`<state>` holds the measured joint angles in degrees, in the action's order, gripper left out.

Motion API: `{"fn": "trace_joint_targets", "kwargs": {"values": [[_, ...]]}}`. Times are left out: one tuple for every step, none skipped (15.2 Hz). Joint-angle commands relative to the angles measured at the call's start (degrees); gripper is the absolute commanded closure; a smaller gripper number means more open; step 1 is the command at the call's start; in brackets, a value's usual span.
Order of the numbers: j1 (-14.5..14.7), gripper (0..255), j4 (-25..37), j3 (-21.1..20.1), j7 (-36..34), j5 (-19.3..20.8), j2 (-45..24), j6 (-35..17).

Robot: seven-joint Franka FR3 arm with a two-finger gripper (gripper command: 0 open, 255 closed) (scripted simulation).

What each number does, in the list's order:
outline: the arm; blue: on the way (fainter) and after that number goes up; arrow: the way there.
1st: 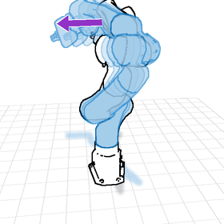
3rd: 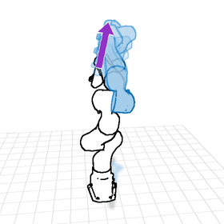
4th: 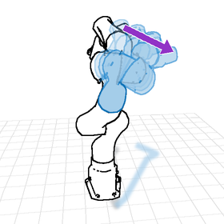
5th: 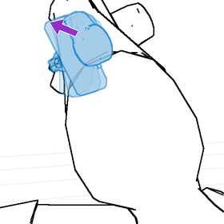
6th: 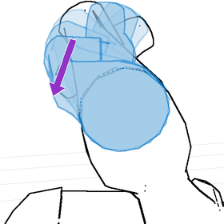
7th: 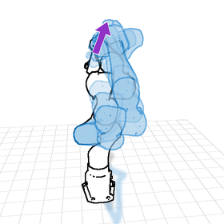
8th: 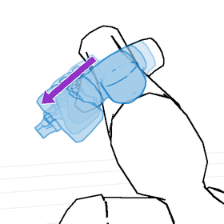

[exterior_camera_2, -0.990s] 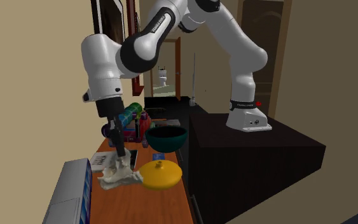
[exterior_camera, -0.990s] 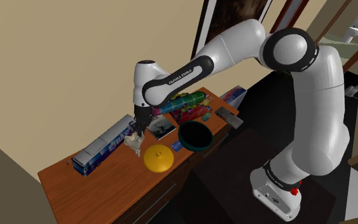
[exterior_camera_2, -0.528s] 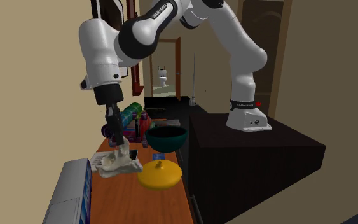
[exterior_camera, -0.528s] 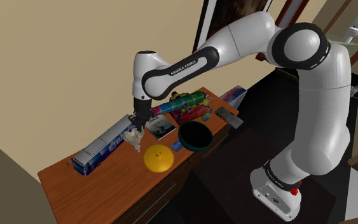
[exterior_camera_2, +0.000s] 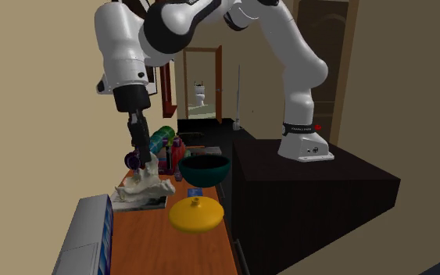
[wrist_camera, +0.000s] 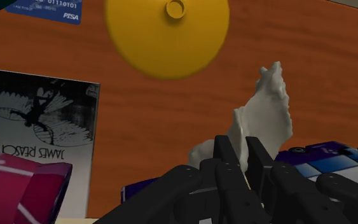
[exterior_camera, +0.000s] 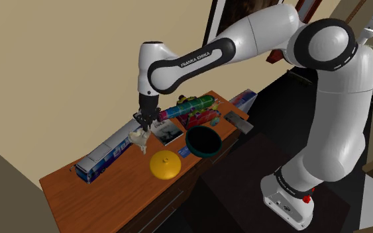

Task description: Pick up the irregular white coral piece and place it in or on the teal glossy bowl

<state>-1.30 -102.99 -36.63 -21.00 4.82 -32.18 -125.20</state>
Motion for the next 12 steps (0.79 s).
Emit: {"fn": "trace_joint_targets", "kwargs": {"values": [[-0.38,255,0.24,-0.44,0.1,-0.54,1.04,1.2],[-0.52,255,0.42,-0.63,0.13,-0.78,1.48,1.78],[-0.66,255,0.61,-0.82,0.16,-1.01,1.92,2.36],[-0.8,255,0.82,-1.0,0.18,-1.24,2.35,2.95],[-0.93,255,1.03,-1.17,0.21,-1.46,2.77,3.54],[-1.06,255,1.26,-1.34,0.23,-1.69,3.19,4.13],[-1.19,255,1.51,-1.51,0.25,-1.91,3.59,4.73],[-1.31,255,1.76,-1.67,0.27,-2.13,3.99,5.34],[-1.34,255,1.83,-1.72,0.28,-2.19,4.11,5.51],[-3.02,255,-0.71,-2.23,1.54,-3.29,6.18,5.02],[-4.7,255,-3.16,-2.73,2.9,-4.44,8.25,4.61],[-6.35,255,-5.5,-3.21,4.35,-5.67,10.33,4.28]]}}
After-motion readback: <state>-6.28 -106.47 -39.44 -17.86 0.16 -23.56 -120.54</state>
